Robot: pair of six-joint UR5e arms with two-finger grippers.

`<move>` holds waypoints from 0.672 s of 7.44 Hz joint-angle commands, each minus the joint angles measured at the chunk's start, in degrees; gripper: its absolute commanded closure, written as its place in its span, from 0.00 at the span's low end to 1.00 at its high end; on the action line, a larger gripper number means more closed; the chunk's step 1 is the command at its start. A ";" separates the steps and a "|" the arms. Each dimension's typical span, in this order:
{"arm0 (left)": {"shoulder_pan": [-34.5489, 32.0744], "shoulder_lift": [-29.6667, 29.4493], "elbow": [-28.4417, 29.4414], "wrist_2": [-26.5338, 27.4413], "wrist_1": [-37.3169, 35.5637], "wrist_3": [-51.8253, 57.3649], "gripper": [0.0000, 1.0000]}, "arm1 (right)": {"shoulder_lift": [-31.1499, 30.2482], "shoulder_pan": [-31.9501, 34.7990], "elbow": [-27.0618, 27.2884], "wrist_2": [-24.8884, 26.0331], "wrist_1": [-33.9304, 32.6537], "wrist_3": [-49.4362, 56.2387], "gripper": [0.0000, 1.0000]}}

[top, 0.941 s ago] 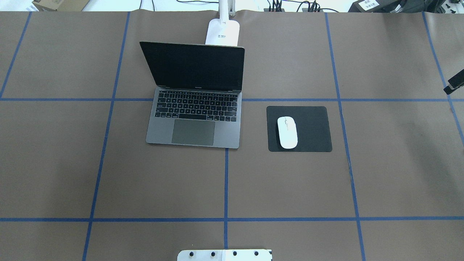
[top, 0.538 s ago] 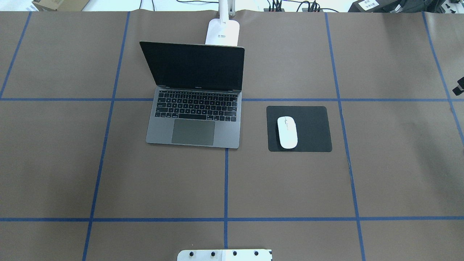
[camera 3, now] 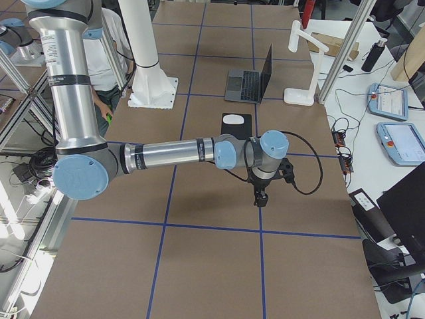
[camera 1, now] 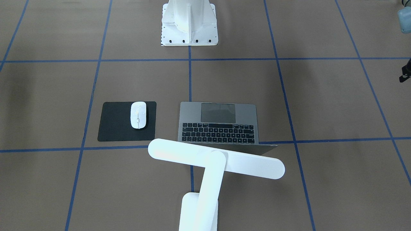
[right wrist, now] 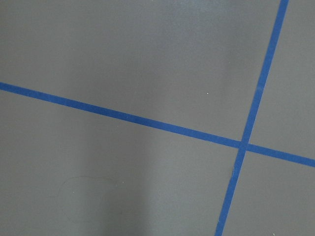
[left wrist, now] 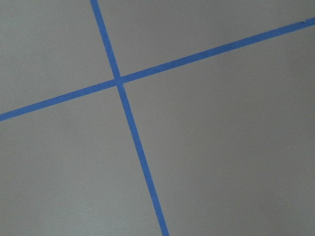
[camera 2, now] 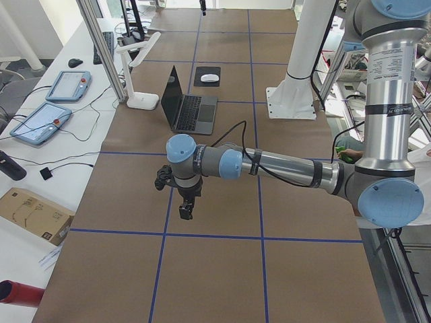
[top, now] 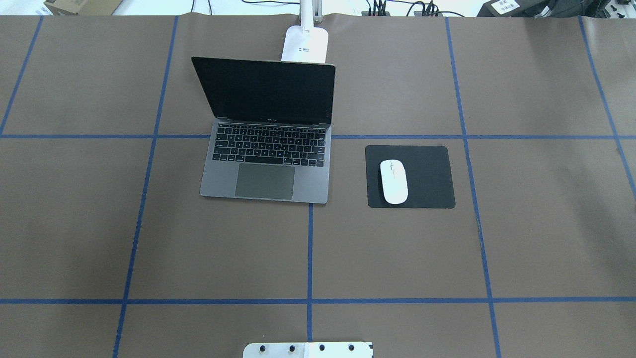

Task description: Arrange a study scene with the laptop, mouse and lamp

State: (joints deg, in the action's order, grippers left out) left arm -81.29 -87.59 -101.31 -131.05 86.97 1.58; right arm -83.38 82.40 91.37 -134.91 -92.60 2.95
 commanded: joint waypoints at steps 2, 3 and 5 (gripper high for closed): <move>-0.01 0.41 0.06 -0.43 0.65 -2.28 0.01 | -4.07 1.45 5.11 0.08 -0.04 -0.32 0.01; -0.01 0.41 0.50 -0.43 0.65 -2.11 0.01 | -3.46 1.45 5.48 0.08 -0.30 -0.40 0.01; -0.01 0.41 0.24 -0.43 0.65 -2.28 0.01 | -3.28 1.36 6.53 0.00 0.05 -8.72 0.01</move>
State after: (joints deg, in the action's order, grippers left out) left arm -81.30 -87.20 -100.90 -131.48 87.62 -0.61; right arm -86.70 83.78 96.98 -134.89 -92.68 -1.30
